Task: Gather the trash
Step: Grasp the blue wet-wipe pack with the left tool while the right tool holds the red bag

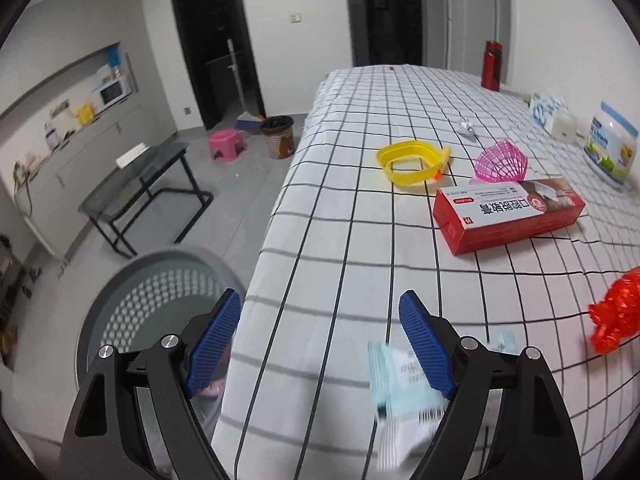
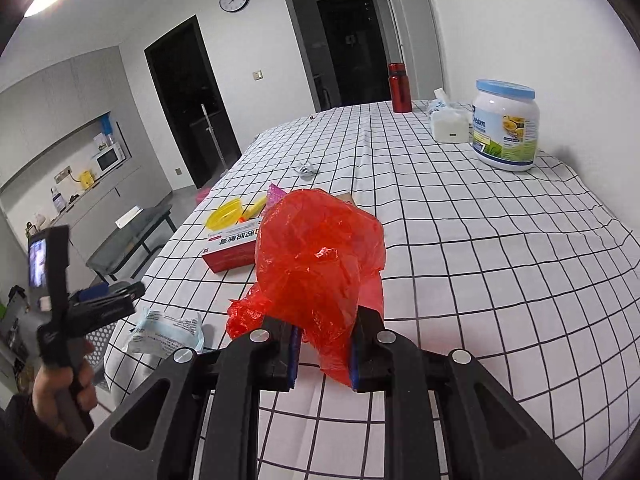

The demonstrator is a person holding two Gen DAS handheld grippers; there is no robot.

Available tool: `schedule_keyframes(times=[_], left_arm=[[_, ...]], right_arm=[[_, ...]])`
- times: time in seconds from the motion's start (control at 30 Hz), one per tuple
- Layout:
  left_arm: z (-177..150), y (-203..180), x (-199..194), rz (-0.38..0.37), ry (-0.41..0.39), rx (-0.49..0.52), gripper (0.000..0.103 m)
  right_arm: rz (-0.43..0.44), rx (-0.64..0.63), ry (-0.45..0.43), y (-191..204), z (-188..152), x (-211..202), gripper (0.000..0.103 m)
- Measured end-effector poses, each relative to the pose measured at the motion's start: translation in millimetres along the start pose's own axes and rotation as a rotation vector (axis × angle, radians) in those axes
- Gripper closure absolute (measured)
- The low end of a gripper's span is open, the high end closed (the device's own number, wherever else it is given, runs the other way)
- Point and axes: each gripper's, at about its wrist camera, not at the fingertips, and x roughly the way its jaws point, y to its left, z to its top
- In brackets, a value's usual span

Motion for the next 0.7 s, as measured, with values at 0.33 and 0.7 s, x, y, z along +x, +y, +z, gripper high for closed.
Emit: schedule_keyframes(times=[0.33,0.7], left_arm=[[-8.2,-0.7,16.8,-0.057,0.072,0.081,0.023],[-49.2,-2.1,-10.6,-0.110,0.103,0.080,0.023]], right_arm=[[0.006,-0.015,-0.004,11.2,3.1,-2.7,0.085],[0.041,-0.024,-0.008,18.1,1.8,-2.3,0.085]])
